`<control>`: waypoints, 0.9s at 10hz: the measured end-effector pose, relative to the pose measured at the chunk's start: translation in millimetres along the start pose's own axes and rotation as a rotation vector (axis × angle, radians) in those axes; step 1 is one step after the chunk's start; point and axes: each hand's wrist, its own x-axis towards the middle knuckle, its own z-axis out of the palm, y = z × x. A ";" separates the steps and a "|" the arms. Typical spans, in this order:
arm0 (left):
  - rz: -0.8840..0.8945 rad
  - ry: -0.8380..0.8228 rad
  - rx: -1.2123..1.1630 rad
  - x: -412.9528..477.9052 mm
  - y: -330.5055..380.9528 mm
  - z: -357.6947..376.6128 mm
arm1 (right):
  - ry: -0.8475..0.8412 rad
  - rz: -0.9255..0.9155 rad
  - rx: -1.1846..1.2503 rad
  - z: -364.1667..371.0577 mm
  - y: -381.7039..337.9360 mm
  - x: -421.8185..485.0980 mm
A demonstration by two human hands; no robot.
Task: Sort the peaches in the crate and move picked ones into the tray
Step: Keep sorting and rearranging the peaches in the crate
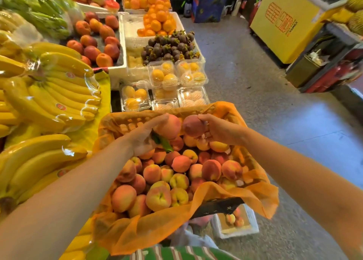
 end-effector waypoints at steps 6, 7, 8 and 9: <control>-0.214 -0.122 0.233 11.8 3.2 -2.2 | -0.068 0.005 -1.410 -1.9 7.8 10.1; -0.213 -0.115 0.226 12.4 -0.2 -5.8 | -0.105 -0.042 -1.688 4.4 17.1 20.9; -0.220 -0.099 0.208 15.4 -6.3 -9.9 | -0.154 -0.053 -1.821 7.6 24.8 27.5; -0.221 -0.070 0.173 18.4 -11.9 -11.0 | -0.167 -0.018 -1.857 10.0 25.1 31.2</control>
